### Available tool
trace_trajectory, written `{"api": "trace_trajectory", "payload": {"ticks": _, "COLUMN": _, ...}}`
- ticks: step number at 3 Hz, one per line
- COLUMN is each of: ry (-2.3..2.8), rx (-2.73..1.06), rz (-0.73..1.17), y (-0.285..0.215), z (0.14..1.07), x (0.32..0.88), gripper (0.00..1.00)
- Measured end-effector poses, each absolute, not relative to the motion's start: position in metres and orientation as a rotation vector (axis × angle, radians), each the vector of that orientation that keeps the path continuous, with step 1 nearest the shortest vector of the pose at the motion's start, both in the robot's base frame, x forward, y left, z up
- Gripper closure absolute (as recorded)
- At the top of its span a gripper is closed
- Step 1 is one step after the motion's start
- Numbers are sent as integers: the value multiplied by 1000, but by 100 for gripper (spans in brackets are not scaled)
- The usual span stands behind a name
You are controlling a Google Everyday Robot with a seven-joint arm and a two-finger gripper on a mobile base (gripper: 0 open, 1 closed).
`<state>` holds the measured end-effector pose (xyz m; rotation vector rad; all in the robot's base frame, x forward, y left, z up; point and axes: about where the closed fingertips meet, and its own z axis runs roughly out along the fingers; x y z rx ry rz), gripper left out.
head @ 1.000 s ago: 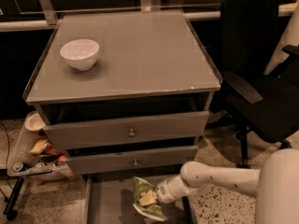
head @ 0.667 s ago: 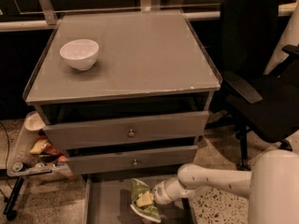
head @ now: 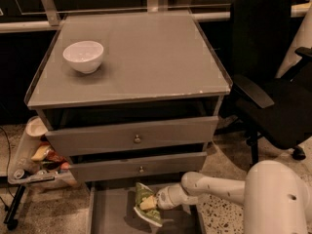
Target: Place green jalapeno chip bag into bottom drawer
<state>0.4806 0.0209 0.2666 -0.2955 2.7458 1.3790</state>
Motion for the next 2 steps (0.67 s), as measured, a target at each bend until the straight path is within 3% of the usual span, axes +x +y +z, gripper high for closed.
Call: {"api": "trace_trajectory", "payload": {"ticks": 2, "ry": 2775, "rx": -215, "rz": 1403, "y": 35, "z": 227, "x": 507, "gripper": 100}}
